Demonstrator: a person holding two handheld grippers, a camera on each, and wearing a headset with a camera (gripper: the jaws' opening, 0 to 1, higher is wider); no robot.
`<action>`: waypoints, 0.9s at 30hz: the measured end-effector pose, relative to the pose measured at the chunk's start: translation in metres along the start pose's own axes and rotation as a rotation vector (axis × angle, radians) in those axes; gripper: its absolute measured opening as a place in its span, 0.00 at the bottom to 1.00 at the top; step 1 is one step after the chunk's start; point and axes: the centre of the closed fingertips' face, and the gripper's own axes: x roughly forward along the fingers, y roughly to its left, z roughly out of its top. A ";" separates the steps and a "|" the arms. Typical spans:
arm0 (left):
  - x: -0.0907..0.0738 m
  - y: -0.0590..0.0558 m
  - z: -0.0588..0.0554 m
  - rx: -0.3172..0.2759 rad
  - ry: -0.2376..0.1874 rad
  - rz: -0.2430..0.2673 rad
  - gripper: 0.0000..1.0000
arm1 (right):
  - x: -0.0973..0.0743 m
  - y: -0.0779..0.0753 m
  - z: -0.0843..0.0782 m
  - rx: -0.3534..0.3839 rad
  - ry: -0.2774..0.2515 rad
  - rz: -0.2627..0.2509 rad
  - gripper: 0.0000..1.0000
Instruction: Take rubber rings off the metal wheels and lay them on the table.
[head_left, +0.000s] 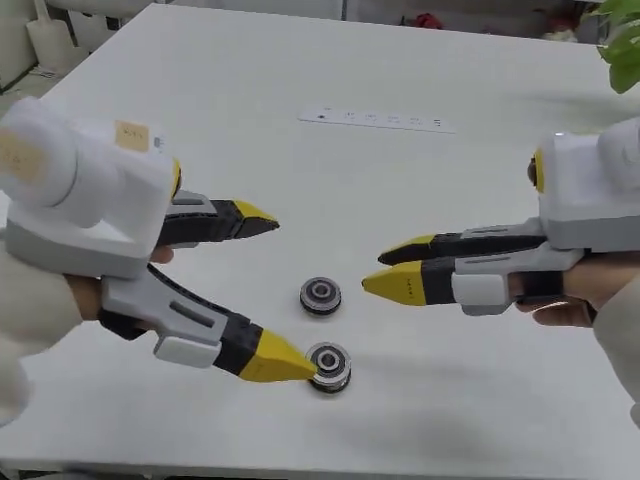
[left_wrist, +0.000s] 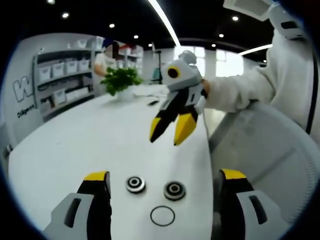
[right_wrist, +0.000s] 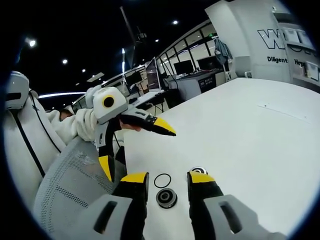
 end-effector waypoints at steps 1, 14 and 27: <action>0.002 -0.001 0.000 0.001 0.000 -0.002 0.90 | 0.001 0.001 -0.001 -0.004 0.004 0.003 0.27; 0.021 -0.010 -0.008 -0.009 -0.029 0.024 0.74 | 0.008 0.000 -0.028 -0.015 0.088 0.022 0.27; 0.024 -0.007 -0.014 -0.004 -0.023 0.050 0.62 | 0.019 0.001 -0.068 -0.075 0.213 0.040 0.25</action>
